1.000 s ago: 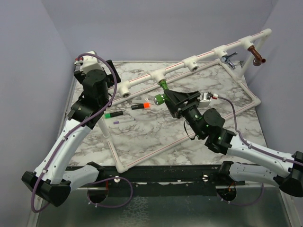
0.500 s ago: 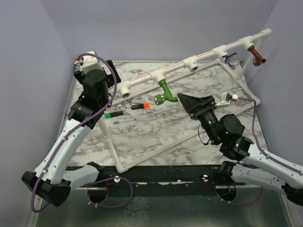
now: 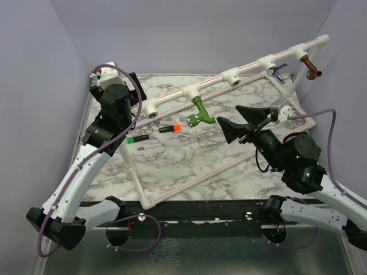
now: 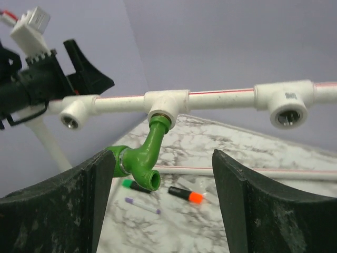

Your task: Install the water faucets

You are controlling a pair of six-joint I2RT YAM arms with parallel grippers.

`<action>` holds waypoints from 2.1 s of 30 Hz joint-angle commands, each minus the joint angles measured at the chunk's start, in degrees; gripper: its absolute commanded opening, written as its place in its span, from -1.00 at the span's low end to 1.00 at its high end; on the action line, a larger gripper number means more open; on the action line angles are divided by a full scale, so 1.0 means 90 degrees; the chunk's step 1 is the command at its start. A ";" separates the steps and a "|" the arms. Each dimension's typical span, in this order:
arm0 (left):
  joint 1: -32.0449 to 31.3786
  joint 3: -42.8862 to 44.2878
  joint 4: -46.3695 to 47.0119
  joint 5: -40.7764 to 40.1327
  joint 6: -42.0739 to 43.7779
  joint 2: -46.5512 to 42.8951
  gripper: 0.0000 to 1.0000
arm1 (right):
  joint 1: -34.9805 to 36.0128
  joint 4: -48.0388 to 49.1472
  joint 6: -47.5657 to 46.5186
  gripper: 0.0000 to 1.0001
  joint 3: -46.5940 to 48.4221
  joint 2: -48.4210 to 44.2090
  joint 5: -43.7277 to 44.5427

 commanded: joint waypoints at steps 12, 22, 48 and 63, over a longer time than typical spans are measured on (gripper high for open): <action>-0.0278 -0.0623 -0.2161 0.1033 0.0253 0.0265 0.98 | -0.0005 -0.1895 -0.6940 0.69 0.0338 0.0062 -0.2111; -0.0278 -0.0616 -0.2159 0.1015 0.0267 0.0279 0.98 | -0.0004 -0.2036 -0.9018 0.69 0.0473 0.0703 -0.1586; -0.0278 -0.0672 -0.2149 0.0922 0.0272 0.0242 0.98 | 0.0121 0.1121 -1.2045 0.50 -0.0648 0.1454 -0.1843; -0.0278 -0.0725 -0.2108 0.0958 0.0270 0.0209 0.98 | 0.0182 0.1322 -1.1820 0.11 -0.0766 0.1813 -0.1912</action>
